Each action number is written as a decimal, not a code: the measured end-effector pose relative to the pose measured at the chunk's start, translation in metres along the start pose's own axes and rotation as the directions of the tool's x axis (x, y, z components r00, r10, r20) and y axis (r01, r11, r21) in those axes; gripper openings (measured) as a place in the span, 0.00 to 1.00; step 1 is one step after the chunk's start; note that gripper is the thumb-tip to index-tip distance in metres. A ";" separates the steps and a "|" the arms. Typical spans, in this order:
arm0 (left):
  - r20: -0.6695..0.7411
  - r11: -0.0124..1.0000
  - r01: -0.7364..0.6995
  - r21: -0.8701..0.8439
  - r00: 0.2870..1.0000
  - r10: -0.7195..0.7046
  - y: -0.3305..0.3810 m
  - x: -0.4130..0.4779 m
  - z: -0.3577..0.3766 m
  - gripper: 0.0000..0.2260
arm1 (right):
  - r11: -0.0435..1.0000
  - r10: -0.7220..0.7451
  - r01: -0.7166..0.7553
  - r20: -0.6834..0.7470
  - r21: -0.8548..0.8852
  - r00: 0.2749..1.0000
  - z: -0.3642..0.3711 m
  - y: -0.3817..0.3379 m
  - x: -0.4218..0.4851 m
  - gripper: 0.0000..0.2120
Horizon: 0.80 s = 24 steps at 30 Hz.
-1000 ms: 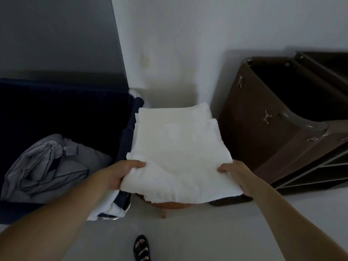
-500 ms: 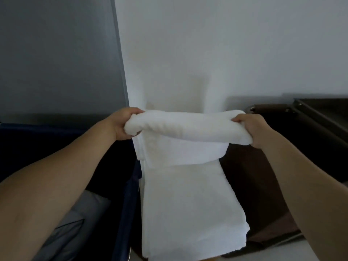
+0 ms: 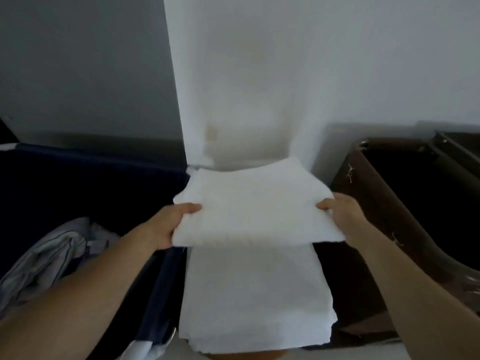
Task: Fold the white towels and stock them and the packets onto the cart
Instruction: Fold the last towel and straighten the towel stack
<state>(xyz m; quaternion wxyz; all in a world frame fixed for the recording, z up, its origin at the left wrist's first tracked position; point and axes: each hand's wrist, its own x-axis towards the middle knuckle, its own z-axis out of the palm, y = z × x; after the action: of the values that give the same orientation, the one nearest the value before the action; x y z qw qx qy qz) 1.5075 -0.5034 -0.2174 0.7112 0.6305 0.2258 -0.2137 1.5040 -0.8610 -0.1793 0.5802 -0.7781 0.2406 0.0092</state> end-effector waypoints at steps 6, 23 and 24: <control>-0.241 0.938 0.205 0.280 0.961 -0.138 -0.151 0.018 0.006 0.18 | 0.921 0.259 -0.221 0.081 -0.320 0.962 0.019 0.144 -0.010 0.12; -0.369 0.880 0.052 0.473 0.918 0.144 -0.204 -0.003 0.008 0.25 | 0.836 0.104 -0.031 0.103 -0.547 0.989 0.014 0.169 -0.028 0.18; -0.383 0.868 0.055 0.494 0.909 0.161 -0.203 -0.002 0.008 0.26 | 0.827 0.074 0.000 0.108 -0.562 0.991 0.014 0.168 -0.030 0.18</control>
<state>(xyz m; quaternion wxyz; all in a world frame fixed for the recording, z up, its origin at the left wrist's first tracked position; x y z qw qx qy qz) 1.3873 -0.5347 -0.3780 0.4682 0.8277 0.2906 -0.1062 1.4166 -0.8728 -0.3256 0.3398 -0.9071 0.2055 0.1395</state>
